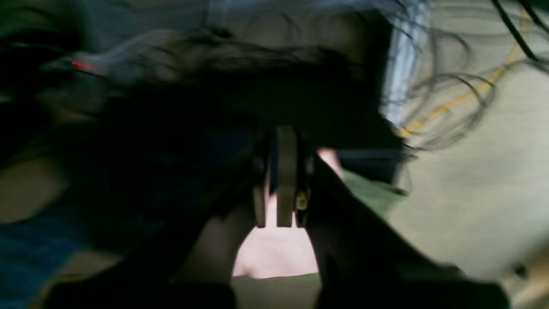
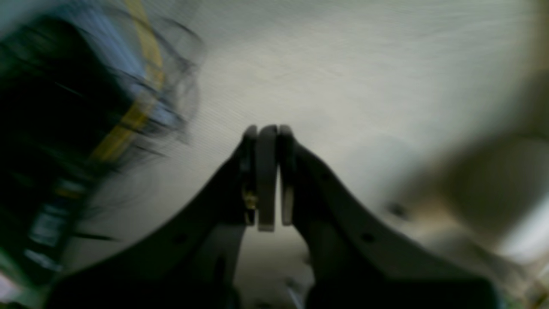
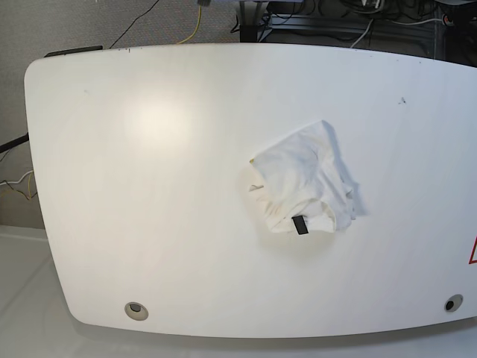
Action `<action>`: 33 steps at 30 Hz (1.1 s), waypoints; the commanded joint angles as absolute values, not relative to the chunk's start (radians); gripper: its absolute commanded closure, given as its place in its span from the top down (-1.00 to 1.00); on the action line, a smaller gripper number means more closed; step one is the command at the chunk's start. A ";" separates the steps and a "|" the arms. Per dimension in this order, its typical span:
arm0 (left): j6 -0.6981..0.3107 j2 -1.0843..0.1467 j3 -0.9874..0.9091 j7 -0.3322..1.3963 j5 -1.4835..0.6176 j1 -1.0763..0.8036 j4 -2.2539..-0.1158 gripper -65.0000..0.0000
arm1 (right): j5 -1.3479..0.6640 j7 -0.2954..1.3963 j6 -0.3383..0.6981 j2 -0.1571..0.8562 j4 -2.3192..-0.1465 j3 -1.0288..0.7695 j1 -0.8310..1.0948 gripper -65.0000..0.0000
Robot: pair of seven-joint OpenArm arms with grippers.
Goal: Fold the T-shirt properly
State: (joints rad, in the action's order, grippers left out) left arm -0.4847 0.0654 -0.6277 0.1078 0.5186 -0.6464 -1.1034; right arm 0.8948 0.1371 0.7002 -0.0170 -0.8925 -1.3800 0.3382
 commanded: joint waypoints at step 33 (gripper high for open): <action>0.108 -0.097 -0.553 -0.249 0.852 -0.016 0.000 -0.92 | 1.443 -0.119 0.283 0.099 -0.036 -1.484 0.044 -1.00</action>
